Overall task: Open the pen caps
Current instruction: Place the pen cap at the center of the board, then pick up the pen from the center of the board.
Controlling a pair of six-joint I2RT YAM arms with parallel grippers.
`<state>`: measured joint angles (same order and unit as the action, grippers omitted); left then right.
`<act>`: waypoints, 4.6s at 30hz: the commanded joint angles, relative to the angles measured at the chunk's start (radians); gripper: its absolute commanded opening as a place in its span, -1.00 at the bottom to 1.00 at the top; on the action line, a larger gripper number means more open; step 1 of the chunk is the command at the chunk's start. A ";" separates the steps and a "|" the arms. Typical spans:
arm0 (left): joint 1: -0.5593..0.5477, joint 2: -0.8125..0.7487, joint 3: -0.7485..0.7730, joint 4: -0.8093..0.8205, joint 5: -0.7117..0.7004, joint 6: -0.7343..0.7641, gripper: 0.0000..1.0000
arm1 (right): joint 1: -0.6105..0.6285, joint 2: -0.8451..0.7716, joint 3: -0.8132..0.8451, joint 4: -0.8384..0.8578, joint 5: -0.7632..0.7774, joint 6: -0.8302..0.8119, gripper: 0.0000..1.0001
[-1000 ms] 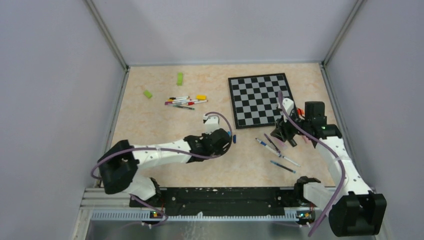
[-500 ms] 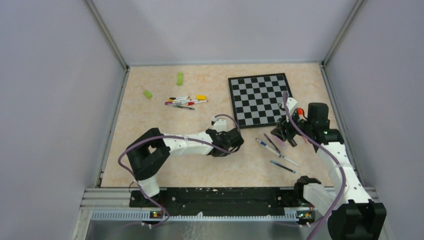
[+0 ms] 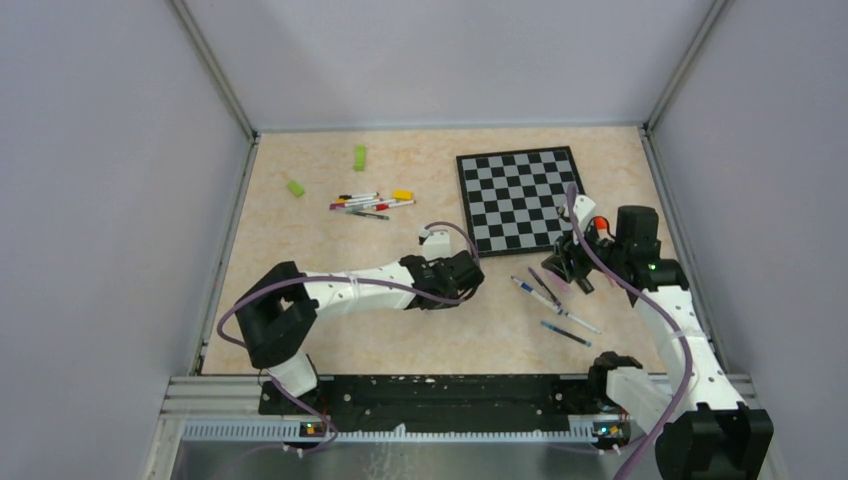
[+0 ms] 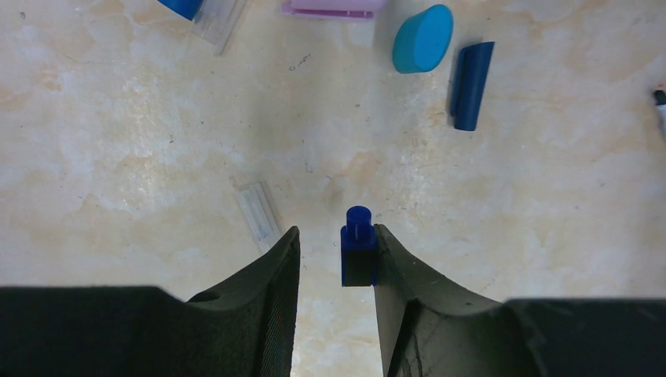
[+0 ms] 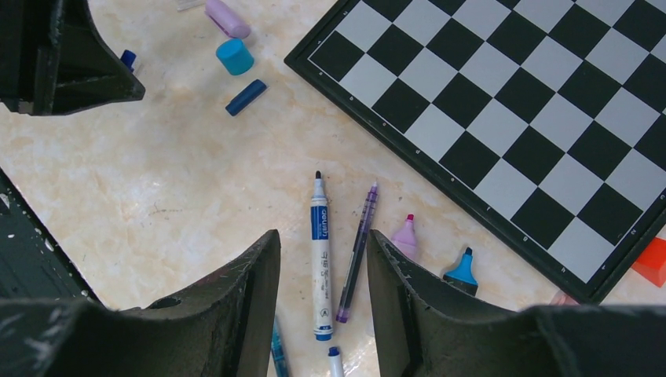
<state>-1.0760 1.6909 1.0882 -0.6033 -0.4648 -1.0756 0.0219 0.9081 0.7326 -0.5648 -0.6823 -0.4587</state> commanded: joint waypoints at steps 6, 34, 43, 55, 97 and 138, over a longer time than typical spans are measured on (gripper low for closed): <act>0.000 -0.053 -0.005 0.004 0.016 -0.009 -0.16 | -0.010 -0.015 -0.010 0.030 -0.023 0.003 -0.12; 0.005 -0.216 -0.191 0.230 0.108 0.300 0.01 | 0.139 0.293 0.044 -0.008 -0.347 0.034 -0.28; 0.162 -0.504 -0.374 0.506 0.205 0.553 0.67 | 0.139 0.158 0.037 -0.096 -0.208 -0.136 -0.22; 0.549 -0.542 -0.338 0.635 0.238 0.538 0.98 | 0.121 0.122 0.030 -0.089 -0.141 -0.127 -0.17; 0.789 0.368 0.480 -0.013 0.109 0.179 -0.07 | 0.120 0.106 0.016 -0.067 -0.070 -0.115 -0.16; 0.800 0.297 0.312 -0.047 0.164 0.176 -0.56 | 0.119 0.100 0.017 -0.069 -0.057 -0.120 -0.16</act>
<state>-0.2798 2.0361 1.4708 -0.6323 -0.3225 -0.8959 0.1474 1.0298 0.7292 -0.6540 -0.7338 -0.5678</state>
